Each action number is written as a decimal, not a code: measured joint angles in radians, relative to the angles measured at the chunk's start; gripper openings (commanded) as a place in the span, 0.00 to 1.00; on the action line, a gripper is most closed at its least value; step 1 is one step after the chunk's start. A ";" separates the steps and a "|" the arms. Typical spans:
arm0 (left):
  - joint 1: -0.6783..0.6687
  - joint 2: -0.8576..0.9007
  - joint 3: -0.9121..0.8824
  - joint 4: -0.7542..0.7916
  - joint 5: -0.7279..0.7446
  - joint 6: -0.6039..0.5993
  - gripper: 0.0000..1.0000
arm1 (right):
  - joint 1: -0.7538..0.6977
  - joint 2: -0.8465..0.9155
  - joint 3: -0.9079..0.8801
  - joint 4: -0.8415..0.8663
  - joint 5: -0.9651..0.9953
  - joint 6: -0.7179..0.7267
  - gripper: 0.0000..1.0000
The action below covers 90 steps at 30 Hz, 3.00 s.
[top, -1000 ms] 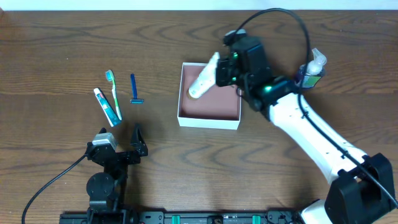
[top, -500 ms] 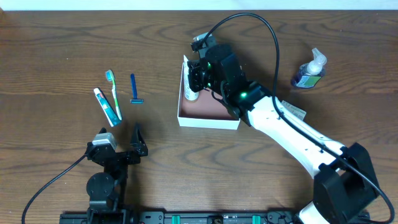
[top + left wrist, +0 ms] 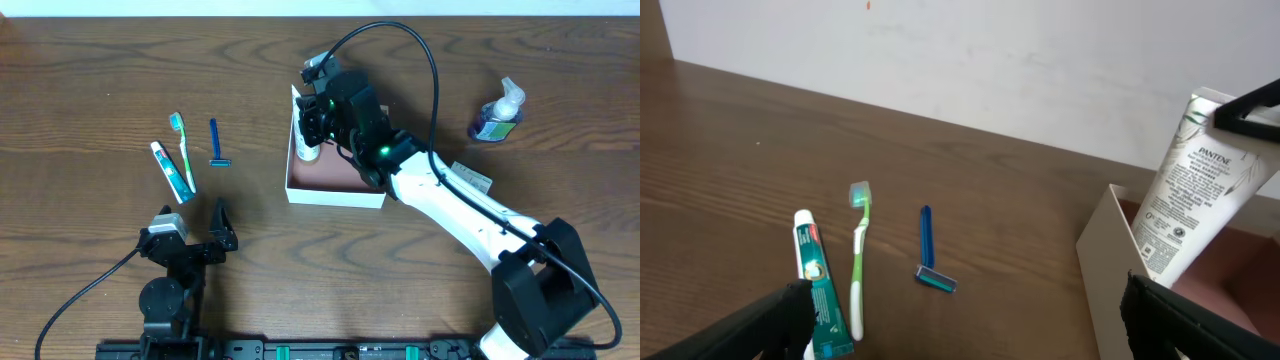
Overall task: Pack container
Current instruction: 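Stand the tube upright in the box's left corner and release, then move the right gripper to the purple soap pump bottle and grasp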
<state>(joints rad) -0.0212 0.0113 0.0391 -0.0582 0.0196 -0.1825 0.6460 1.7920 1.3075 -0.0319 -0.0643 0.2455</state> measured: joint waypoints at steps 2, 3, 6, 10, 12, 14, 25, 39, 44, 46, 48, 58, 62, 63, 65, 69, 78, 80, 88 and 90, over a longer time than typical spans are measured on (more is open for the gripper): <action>0.000 0.000 0.000 0.000 0.000 0.000 0.98 | 0.000 0.007 -0.002 0.008 -0.004 -0.013 0.35; 0.000 0.000 0.000 0.000 0.000 0.000 0.98 | 0.000 0.010 -0.002 0.014 -0.009 -0.016 0.36; 0.000 0.000 0.000 0.000 0.000 0.000 0.98 | 0.000 0.012 -0.002 0.024 -0.019 -0.019 0.38; 0.000 0.000 0.000 0.000 0.000 0.000 0.98 | 0.000 0.012 -0.002 0.025 -0.031 -0.020 0.38; 0.000 0.000 0.000 0.000 0.000 0.000 0.98 | 0.000 0.012 -0.001 0.025 -0.033 -0.020 0.38; 0.000 0.000 0.000 0.000 0.000 0.000 0.98 | 0.000 0.012 0.003 0.021 -0.034 -0.021 0.38; 0.000 0.000 0.000 0.000 0.000 0.000 0.98 | 0.000 0.014 0.142 -0.098 -0.017 -0.025 0.38; 0.000 0.000 0.000 0.000 0.000 0.000 0.98 | -0.044 0.013 0.385 -0.546 0.150 0.106 0.43; 0.000 0.000 0.000 0.000 0.000 0.000 0.98 | -0.144 0.014 0.386 -0.734 0.186 0.222 0.49; 0.000 0.000 0.000 0.000 0.000 0.000 0.98 | -0.194 0.013 0.386 -0.806 0.196 0.258 0.54; 0.000 0.000 0.000 0.000 0.000 0.000 0.98 | -0.241 0.012 0.386 -0.876 0.201 0.282 0.57; 0.000 0.000 0.000 0.000 0.000 0.000 0.98 | -0.498 -0.077 0.387 -1.068 0.246 0.309 0.62; 0.000 0.000 0.000 0.000 0.000 0.000 0.98 | -0.586 -0.123 0.387 -1.056 0.262 0.264 0.66; 0.000 0.000 0.000 0.000 0.000 0.000 0.98 | -0.602 -0.130 0.387 -1.046 0.267 0.248 0.69; 0.000 0.000 0.000 0.000 0.000 0.000 0.98 | -0.626 -0.136 0.388 -1.017 0.277 0.212 0.72; 0.000 0.000 0.000 0.000 0.000 0.000 0.98 | -0.669 -0.136 0.388 -0.987 0.285 0.122 0.72; 0.000 0.000 0.000 0.000 0.000 0.000 0.98 | -0.767 -0.069 0.388 -0.875 0.242 -0.053 0.72; 0.000 0.000 0.000 0.000 0.000 0.000 0.98 | -0.777 -0.037 0.387 -0.845 0.210 -0.107 0.72; 0.000 0.000 0.000 0.000 0.000 0.000 0.98 | -0.782 0.084 0.386 -0.755 0.065 -0.298 0.69; 0.000 0.000 0.000 0.000 0.000 0.000 0.98 | -0.782 0.105 0.386 -0.743 0.045 -0.319 0.69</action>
<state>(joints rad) -0.0212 0.0113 0.0387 -0.0582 0.0196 -0.1825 -0.1364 1.8969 1.6932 -0.7746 -0.0193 -0.0738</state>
